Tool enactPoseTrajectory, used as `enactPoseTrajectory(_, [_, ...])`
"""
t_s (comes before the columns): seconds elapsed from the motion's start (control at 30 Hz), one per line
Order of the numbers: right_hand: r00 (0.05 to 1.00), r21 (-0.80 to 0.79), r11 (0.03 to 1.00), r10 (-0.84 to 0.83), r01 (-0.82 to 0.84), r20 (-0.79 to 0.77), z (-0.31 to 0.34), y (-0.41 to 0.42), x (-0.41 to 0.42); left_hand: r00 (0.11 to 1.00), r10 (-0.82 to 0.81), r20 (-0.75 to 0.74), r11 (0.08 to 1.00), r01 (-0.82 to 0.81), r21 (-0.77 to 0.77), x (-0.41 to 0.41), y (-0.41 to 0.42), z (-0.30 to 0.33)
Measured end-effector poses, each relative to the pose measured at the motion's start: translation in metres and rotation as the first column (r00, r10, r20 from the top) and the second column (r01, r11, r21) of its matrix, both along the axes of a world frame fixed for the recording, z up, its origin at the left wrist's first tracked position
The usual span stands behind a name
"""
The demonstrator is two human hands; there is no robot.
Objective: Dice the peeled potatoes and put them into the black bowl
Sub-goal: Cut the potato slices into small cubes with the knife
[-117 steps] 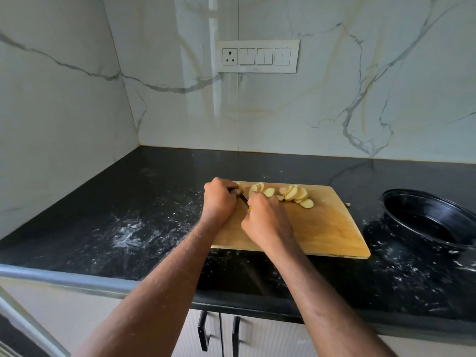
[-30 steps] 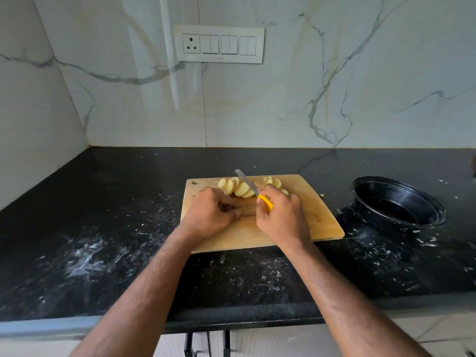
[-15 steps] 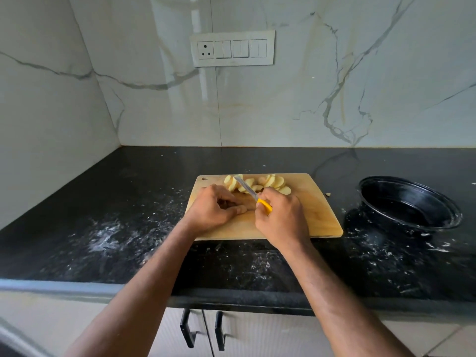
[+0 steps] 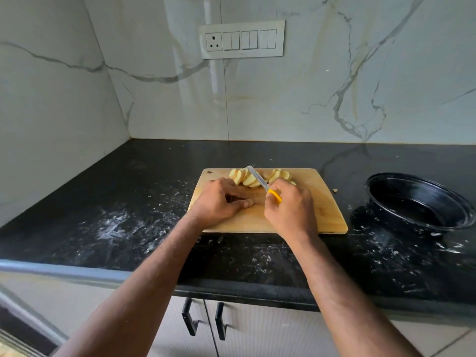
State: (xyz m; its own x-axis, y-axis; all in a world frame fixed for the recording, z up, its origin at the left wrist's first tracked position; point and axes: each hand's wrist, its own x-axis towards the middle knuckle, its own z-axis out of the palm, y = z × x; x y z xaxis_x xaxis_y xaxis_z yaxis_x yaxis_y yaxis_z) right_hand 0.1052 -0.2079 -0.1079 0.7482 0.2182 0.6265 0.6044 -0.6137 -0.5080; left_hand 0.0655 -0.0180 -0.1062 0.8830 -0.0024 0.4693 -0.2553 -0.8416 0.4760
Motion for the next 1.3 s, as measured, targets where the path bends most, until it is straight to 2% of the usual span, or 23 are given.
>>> enactPoseTrajectory(0.17, [1.0, -0.013, 1.0, 0.003, -0.003, -0.026, -0.002, -0.002, -0.002, 0.999, -0.035, 0.012, 0.999, 0.035, -0.029, -0.001, -0.006, -0.001])
enactPoseTrajectory(0.33, [0.996, -0.022, 0.999, -0.032, 0.03, -0.08, -0.004, -0.009, -0.006, 0.986, 0.16, -0.039, 0.984, -0.163, -0.069, 0.003, -0.024, -0.012])
enactPoseTrajectory(0.53, [0.99, 0.033, 0.998, -0.046, 0.051, -0.134, -0.008, -0.013, 0.003, 0.993, 0.119, 0.019, 0.993, -0.119, -0.027, 0.008, -0.02, -0.014])
enactPoseTrajectory(0.7, [0.988, 0.121, 0.992, -0.02, 0.038, -0.15, -0.003, -0.013, 0.007, 0.993, 0.103, -0.052, 0.979, -0.111, -0.169, 0.014, -0.017, -0.012])
enactPoseTrajectory(0.97, [0.992, -0.093, 0.995, -0.051, 0.041, -0.113, -0.003, -0.019, -0.028, 0.994, 0.082, -0.072, 0.976, -0.095, -0.197, 0.007, -0.018, -0.006])
enactPoseTrajectory(1.3, [0.99, -0.189, 0.981, -0.063, 0.039, -0.125, 0.007, -0.014, -0.043, 0.988, 0.145, -0.05, 0.98, -0.151, -0.131, 0.008, -0.022, -0.008])
